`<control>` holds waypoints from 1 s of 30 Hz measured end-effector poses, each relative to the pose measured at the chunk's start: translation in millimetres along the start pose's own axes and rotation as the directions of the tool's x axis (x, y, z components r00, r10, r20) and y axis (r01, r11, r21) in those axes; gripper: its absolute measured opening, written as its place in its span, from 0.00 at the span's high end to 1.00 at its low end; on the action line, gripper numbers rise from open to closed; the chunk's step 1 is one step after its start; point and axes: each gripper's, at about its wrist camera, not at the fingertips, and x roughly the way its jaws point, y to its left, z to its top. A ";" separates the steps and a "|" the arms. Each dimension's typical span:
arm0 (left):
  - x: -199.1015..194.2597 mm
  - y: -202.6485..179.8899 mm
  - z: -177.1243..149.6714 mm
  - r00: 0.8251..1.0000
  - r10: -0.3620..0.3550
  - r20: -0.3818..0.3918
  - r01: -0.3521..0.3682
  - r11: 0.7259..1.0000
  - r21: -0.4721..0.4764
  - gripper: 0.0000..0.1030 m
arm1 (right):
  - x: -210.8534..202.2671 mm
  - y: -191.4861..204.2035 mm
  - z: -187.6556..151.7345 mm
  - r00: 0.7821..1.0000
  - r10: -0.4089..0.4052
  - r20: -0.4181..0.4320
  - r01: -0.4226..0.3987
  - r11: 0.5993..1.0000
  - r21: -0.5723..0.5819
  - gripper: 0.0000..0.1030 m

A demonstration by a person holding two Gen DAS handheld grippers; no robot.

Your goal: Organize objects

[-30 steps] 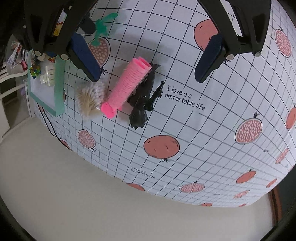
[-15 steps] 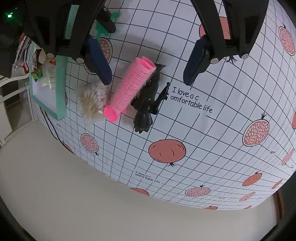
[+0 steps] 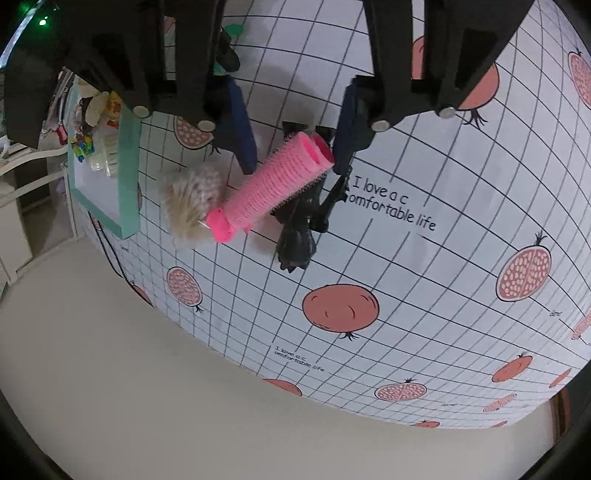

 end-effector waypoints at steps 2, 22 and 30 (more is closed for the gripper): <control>-0.1 -0.6 -0.3 1.000 0.003 0.002 -0.003 1.000 0.004 0.59 | -1.2 -1.1 -0.2 1.000 0.009 0.002 -0.009 1.000 0.003 0.48; -16.2 -8.1 5.8 0.999 -0.028 0.035 0.029 1.000 -0.011 0.68 | -15.2 -3.7 2.2 0.997 0.075 0.033 -0.076 0.997 0.033 0.84; -28.3 -13.2 8.6 0.996 -0.057 0.070 0.057 0.998 -0.007 0.71 | -18.2 -7.9 3.3 0.995 0.079 0.057 -0.082 0.996 0.040 0.90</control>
